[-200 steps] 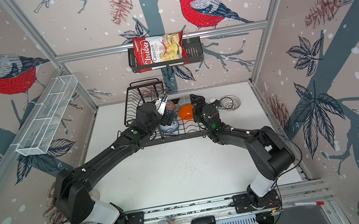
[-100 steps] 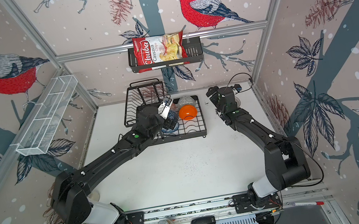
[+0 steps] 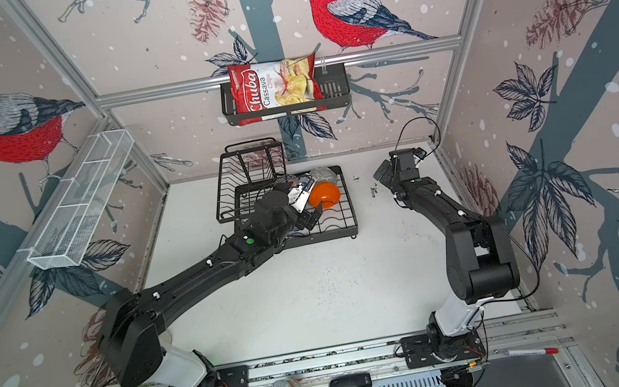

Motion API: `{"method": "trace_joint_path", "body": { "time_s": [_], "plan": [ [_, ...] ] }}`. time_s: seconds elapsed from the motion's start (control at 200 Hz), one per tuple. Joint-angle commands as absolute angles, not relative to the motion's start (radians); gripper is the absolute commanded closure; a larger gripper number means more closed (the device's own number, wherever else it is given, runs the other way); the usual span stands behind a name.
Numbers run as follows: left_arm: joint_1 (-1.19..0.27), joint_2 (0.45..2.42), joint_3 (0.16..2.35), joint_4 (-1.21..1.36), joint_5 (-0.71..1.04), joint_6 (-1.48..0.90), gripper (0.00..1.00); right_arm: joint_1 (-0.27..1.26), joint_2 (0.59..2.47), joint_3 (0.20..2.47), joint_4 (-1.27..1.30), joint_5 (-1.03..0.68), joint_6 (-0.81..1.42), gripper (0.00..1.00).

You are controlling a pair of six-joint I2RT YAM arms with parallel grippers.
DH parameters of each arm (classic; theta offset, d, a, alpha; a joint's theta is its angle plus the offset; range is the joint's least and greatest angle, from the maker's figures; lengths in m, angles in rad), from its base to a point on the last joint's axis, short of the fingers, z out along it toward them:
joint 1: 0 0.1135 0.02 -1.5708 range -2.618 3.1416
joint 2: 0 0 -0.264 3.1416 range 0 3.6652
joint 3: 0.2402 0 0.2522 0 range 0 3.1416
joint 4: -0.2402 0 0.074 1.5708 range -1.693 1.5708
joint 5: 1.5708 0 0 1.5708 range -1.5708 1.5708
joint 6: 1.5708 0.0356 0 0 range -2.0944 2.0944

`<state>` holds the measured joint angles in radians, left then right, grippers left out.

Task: Load the bowls into the dish rack
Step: 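Move the right gripper over the small white patterned bowl and lower onto its rim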

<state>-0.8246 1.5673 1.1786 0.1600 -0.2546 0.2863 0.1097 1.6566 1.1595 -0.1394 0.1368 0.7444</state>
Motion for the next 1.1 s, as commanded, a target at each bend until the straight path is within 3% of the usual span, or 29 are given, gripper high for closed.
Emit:
{"method": "trace_joint_path", "body": {
  "time_s": [0.0, 0.3, 0.655, 1.096],
  "plan": [
    [-0.831, 1.575, 1.183, 0.156, -0.224, 0.268, 0.02, 0.089, 1.688, 1.190, -0.173, 0.126, 0.697, 0.00],
    [-0.833, 1.592, 1.192, 0.151, -0.230, 0.272, 0.03, -0.025, 1.763, 1.197, -0.167, 0.092, 0.679, 0.00],
    [-0.833, 1.600, 1.190, 0.152, -0.242, 0.285, 0.02, -0.075, 1.918, 1.293, -0.143, -0.003, 0.646, 0.17],
    [-0.833, 1.610, 1.203, 0.141, -0.242, 0.285, 0.02, -0.074, 2.006, 1.344, -0.164, -0.010, 0.629, 0.59]
  ]
}}
